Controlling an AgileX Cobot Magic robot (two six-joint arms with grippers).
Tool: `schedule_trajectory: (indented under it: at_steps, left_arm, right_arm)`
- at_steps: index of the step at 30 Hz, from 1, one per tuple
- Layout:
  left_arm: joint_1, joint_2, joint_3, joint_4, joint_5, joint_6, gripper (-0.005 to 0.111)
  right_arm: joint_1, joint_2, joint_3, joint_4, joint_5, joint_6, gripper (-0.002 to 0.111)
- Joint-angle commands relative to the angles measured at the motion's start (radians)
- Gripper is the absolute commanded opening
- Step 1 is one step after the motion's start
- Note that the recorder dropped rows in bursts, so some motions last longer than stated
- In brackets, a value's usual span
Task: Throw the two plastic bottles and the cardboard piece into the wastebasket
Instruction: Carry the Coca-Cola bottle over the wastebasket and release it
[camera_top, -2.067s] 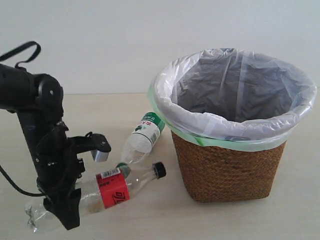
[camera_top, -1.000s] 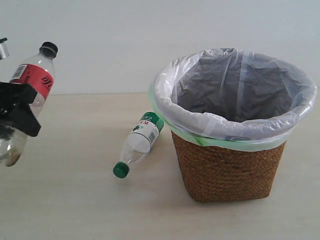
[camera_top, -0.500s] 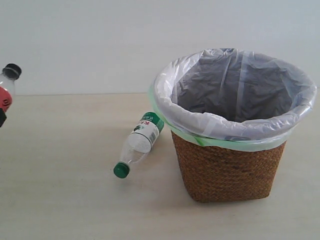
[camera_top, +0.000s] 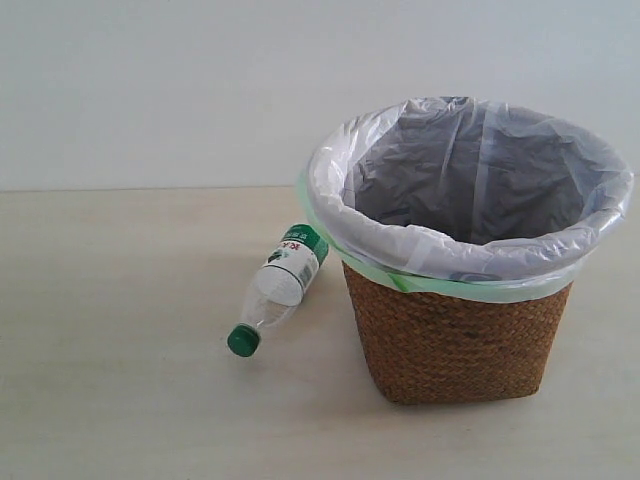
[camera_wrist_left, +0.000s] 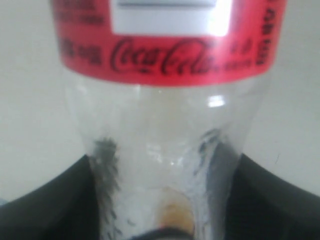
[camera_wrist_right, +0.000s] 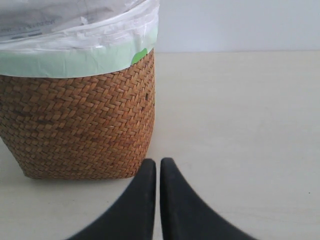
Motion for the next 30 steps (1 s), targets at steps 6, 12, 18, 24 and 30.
schedule_trajectory:
  at_steps: [6,12,18,24,30]
  left_arm:
    - [0.002,0.074,0.001,-0.011,0.001,0.040,0.004]
    - [-0.008,0.103,-0.047,-0.469,-0.288,0.433,0.004]
    - [-0.089,0.210,-0.426,-1.565,-0.107,0.982,0.013]
    - [-0.295,0.322,-0.917,-1.456,-0.171,0.638,0.083]
    - [-0.384,0.359,-1.024,-0.748,-0.031,0.217,0.090]
  right_arm:
    - [-0.005,-0.004,-0.001,-0.005,-0.006,-0.004,0.000]
    - [-0.005,-0.004,-0.001,-0.005,-0.006,-0.004,0.000]
    - [-0.005,-0.004,-0.001,-0.005,-0.006,-0.004,0.000]
    - [-0.005,-0.004,-0.001,-0.005,-0.006,-0.004,0.000]
    - [-0.005,-0.004,-0.001,-0.005,-0.006,-0.004,0.000]
